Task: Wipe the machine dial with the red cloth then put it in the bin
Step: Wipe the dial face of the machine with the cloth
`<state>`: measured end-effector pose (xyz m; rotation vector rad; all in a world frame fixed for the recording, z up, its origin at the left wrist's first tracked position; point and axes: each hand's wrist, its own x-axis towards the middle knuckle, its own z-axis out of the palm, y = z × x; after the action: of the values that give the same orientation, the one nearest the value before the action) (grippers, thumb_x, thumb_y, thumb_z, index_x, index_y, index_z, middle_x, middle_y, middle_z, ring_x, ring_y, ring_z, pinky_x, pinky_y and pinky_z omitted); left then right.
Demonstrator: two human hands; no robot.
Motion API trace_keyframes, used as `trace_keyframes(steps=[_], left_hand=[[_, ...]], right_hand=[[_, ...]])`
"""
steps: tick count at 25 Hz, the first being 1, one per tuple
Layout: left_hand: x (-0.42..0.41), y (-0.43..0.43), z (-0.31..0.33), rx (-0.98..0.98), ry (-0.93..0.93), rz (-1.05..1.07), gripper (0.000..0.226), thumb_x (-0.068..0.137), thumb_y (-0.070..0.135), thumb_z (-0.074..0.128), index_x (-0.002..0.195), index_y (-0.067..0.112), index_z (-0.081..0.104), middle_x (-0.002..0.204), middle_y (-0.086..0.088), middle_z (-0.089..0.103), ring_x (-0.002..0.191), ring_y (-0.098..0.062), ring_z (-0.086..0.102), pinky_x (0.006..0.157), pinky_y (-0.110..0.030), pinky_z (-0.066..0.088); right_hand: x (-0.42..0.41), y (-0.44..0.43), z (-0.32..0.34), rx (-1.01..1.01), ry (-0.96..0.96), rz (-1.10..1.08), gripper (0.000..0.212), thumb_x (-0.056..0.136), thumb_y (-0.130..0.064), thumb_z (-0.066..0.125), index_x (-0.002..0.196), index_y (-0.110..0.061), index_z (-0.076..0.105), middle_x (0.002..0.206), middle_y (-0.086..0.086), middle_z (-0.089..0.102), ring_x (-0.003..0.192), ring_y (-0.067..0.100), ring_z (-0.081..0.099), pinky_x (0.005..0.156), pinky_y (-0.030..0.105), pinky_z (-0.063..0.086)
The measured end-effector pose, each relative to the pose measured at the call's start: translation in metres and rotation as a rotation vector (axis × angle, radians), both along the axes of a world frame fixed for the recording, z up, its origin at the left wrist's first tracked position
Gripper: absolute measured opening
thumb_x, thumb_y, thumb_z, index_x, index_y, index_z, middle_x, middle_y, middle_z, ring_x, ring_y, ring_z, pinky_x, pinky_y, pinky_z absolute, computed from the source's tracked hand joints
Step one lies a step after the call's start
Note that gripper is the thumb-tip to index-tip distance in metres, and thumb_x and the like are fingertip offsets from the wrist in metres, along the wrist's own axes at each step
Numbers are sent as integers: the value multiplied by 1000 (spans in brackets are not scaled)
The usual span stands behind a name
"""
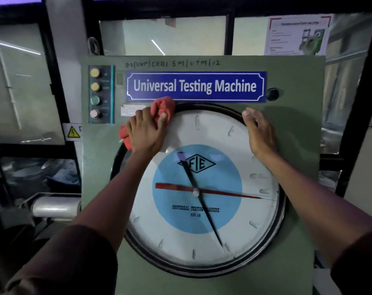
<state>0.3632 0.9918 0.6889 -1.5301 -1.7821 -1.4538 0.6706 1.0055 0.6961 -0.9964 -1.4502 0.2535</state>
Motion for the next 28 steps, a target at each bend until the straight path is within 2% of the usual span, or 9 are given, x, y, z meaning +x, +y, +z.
trace_keyframes(steps=[4, 8, 10, 11, 13, 14, 16, 20, 28], left_hand=[[-30, -13, -38, 18, -226, 39, 79, 91, 71, 22, 123, 6, 55, 127, -21, 57, 121, -42, 50, 107, -51, 30], [-41, -16, -52, 15, -307, 39, 79, 90, 72, 22, 122, 7, 55, 127, -19, 59, 121, -41, 50, 106, -49, 30], [-42, -16, -53, 19, -301, 13, 79, 93, 71, 24, 128, 8, 54, 132, -17, 59, 126, -40, 49, 109, -49, 29], [-43, -17, -56, 29, -265, -2, 78, 96, 70, 27, 138, 8, 52, 142, -16, 56, 135, -39, 46, 114, -49, 28], [-42, -20, -69, 73, -130, -11, 75, 104, 61, 36, 160, 12, 32, 167, -11, 35, 156, -31, 26, 128, -44, 16], [-41, -22, -78, 99, -49, -2, 75, 106, 56, 39, 165, 13, 22, 172, -8, 23, 161, -27, 15, 130, -41, 9], [-39, -25, -95, 120, 78, 2, 74, 107, 52, 37, 166, 13, 15, 175, -7, 12, 162, -24, 7, 131, -40, 3], [-30, -23, -113, 97, 143, 7, 71, 108, 47, 38, 166, 10, 18, 174, -9, 14, 162, -26, 7, 132, -46, 6], [20, 6, -74, 144, 343, -135, 63, 109, 37, 45, 163, 10, 29, 172, -12, 23, 161, -28, 17, 130, -48, 15]], right_hand=[[-13, 9, 4, -32, -112, -24, 57, 99, -64, 42, 142, -30, 56, 144, 1, 60, 131, 22, 55, 111, 43, 42], [-16, 16, 5, -48, -248, -83, 59, 99, -67, 35, 146, -35, 51, 148, 2, 57, 136, 27, 49, 116, 50, 35], [-15, 19, 4, -41, -279, -113, 61, 99, -66, 34, 149, -33, 49, 152, 2, 54, 140, 28, 45, 119, 48, 29], [-15, 20, 3, -37, -291, -126, 61, 100, -65, 34, 150, -32, 49, 154, 2, 52, 142, 27, 43, 120, 47, 26], [-14, 23, 1, -32, -309, -145, 61, 101, -64, 34, 150, -32, 48, 156, 1, 50, 144, 26, 41, 119, 45, 22], [-14, 24, 0, -25, -308, -151, 60, 101, -64, 35, 150, -32, 48, 156, 0, 50, 144, 25, 40, 119, 43, 22], [-16, 25, -3, -1, -299, -176, 60, 100, -63, 36, 149, -32, 50, 154, -1, 52, 143, 23, 41, 117, 40, 21], [-22, 30, -10, 74, -314, -259, 60, 98, -63, 38, 146, -30, 53, 149, -3, 56, 138, 23, 44, 114, 38, 22], [-29, 33, -18, 162, -317, -350, 64, 97, -66, 43, 146, -26, 53, 146, -2, 57, 135, 23, 46, 112, 38, 24]])
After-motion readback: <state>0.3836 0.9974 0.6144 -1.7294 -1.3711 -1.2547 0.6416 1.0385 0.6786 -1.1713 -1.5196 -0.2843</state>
